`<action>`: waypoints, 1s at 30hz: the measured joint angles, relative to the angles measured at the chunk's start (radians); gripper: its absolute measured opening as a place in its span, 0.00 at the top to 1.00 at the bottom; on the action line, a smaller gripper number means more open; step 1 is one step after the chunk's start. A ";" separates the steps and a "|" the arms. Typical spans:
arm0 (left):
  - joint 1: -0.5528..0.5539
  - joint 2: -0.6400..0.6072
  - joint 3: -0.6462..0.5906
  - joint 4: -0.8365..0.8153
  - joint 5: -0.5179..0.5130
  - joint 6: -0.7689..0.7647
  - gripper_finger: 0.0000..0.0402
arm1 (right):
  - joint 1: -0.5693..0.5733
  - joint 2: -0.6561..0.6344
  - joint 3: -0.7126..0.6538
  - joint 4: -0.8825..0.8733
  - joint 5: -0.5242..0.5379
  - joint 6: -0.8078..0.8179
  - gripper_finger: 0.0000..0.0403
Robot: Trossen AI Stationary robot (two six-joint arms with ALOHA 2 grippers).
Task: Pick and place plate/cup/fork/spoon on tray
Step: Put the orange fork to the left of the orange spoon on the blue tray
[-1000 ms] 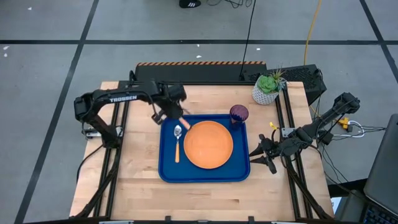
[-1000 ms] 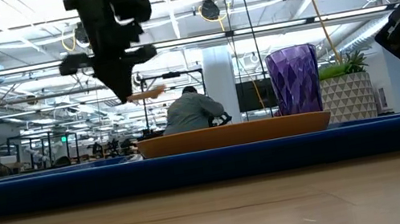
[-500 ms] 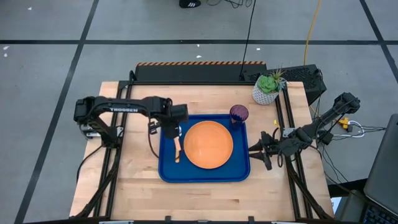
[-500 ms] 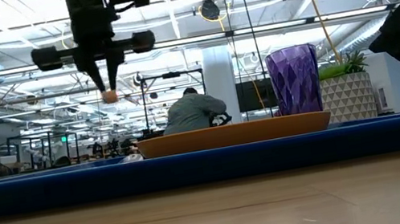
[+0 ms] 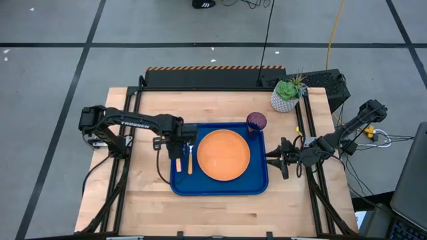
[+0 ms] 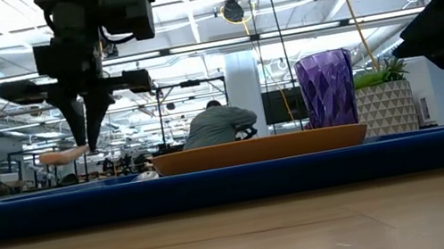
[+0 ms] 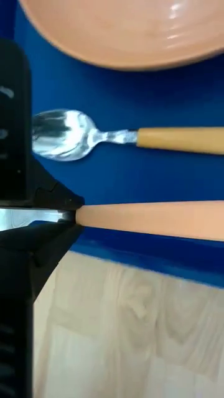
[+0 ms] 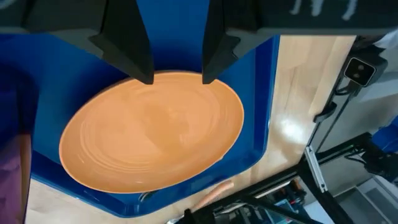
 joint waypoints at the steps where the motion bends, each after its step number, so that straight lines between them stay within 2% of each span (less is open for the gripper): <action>1: -0.004 0.000 -0.009 0.016 0.004 0.000 0.95 | 0.000 0.000 0.000 0.000 0.000 0.000 0.68; 9: -0.034 0.000 -0.086 0.171 0.009 -0.004 0.95 | 0.000 0.000 0.000 0.000 -0.001 0.020 0.68; 17: -0.044 0.000 -0.175 0.250 0.007 0.015 0.95 | 0.000 0.000 0.000 0.009 -0.004 0.030 0.68; 24: -0.044 0.000 -0.196 0.306 -0.013 0.041 0.95 | 0.000 0.000 0.000 0.031 -0.010 0.029 0.68; 30: -0.042 0.000 -0.197 0.309 -0.016 0.052 0.91 | 0.000 0.000 0.000 0.032 -0.034 0.025 0.68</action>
